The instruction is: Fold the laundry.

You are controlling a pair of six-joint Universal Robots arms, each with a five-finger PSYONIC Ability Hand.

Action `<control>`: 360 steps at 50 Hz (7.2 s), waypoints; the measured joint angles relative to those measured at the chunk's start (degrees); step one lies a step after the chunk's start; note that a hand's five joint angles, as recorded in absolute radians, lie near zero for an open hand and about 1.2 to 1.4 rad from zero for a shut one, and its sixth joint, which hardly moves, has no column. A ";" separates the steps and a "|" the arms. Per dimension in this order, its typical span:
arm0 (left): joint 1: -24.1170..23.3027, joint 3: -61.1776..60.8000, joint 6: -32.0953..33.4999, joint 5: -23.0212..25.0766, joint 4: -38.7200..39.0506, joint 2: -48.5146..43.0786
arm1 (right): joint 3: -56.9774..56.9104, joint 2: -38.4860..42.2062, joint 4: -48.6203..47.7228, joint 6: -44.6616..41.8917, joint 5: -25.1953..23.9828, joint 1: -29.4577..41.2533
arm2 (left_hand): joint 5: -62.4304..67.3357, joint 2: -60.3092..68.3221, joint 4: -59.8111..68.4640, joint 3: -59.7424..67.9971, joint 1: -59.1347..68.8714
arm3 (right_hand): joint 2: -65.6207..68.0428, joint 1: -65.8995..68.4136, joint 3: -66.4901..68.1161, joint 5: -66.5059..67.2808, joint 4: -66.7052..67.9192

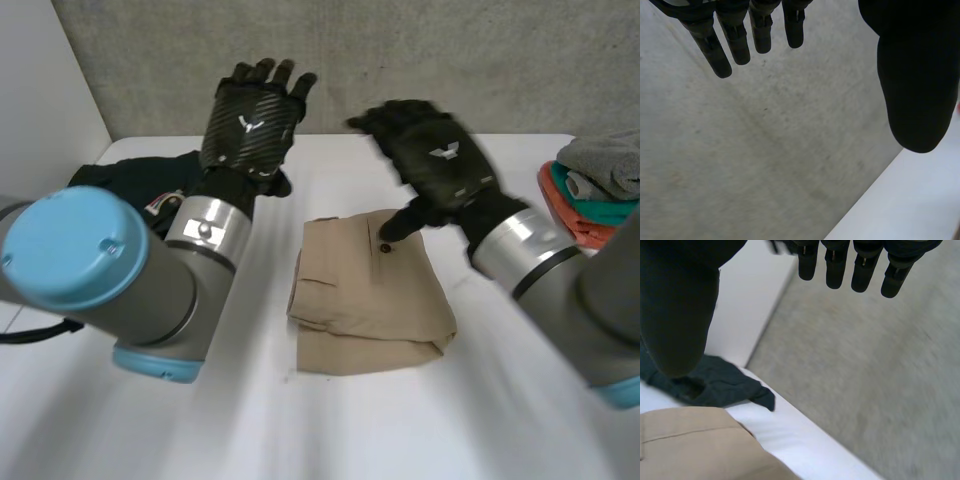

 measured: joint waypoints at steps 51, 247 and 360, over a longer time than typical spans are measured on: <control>-5.94 21.53 -2.27 -0.26 -36.42 -11.03 | -13.32 12.07 19.68 -17.27 12.55 -1.98 | -0.01 0.00 0.01 0.00 0.81 | -1.82 -2.68 0.00 -0.09 0.00; -1.54 10.37 -18.40 22.30 -26.30 8.73 | -29.75 16.73 2.97 -27.56 13.77 -62.81 | -0.01 0.00 0.01 0.00 0.81 | 0.18 0.43 0.26 -0.03 0.01; 21.88 9.57 -3.62 21.49 -16.58 -8.86 | 7.03 -9.06 21.56 -5.52 19.14 -4.10 | 2.93 3.26 3.72 2.70 4.12 | 0.18 0.44 0.26 -0.03 0.01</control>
